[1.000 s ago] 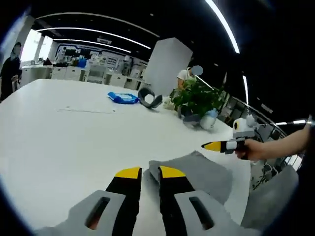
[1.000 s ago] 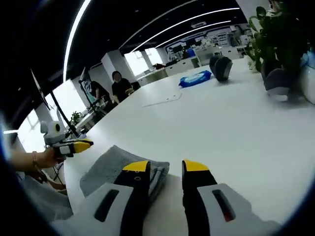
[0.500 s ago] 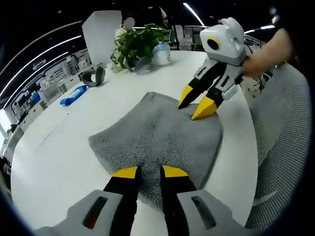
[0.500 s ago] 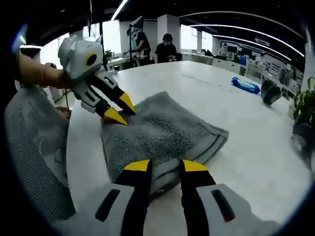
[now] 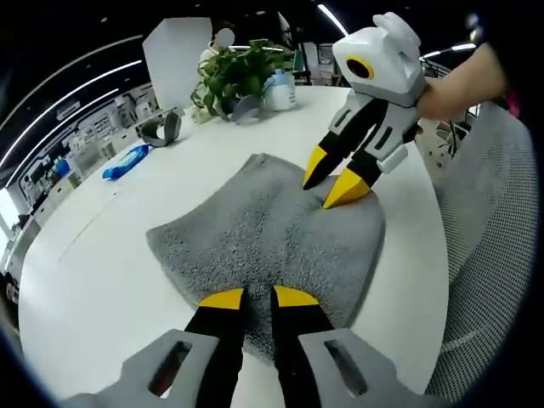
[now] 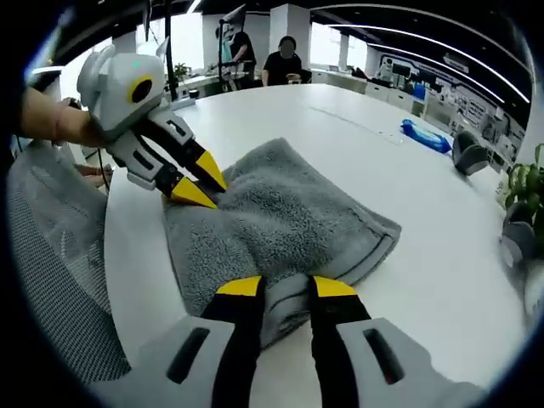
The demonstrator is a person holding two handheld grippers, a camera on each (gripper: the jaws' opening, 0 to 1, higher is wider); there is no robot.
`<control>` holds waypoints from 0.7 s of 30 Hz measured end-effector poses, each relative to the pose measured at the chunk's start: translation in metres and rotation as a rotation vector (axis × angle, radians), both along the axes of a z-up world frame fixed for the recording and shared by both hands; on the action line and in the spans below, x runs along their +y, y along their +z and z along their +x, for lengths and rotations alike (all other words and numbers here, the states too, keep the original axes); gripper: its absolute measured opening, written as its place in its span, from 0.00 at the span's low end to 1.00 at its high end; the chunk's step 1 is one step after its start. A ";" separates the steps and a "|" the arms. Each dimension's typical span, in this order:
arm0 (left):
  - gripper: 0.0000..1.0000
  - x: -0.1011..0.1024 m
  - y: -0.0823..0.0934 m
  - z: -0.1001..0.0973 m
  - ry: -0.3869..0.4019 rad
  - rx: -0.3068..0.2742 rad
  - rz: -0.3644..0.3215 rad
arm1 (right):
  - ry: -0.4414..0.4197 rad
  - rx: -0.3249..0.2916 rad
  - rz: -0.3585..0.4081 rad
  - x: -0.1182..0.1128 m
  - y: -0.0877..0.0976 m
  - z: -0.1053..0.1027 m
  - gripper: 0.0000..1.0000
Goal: Fold the towel on the table until its edges align and the towel forms a compact rectangular stack.
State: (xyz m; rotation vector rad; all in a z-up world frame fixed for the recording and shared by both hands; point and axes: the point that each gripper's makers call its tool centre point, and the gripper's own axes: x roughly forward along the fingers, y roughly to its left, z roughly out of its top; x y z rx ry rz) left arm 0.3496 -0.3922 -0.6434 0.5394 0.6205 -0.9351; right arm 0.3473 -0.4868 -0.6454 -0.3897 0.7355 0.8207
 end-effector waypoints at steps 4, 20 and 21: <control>0.11 -0.001 -0.001 0.007 0.000 0.060 0.031 | 0.005 0.027 -0.032 0.000 -0.001 0.012 0.18; 0.11 -0.001 -0.004 0.039 -0.042 0.176 0.197 | 0.002 0.172 -0.209 0.002 -0.004 0.039 0.17; 0.11 -0.001 -0.005 0.039 -0.043 0.187 0.188 | 0.000 0.179 -0.216 0.002 -0.004 0.039 0.17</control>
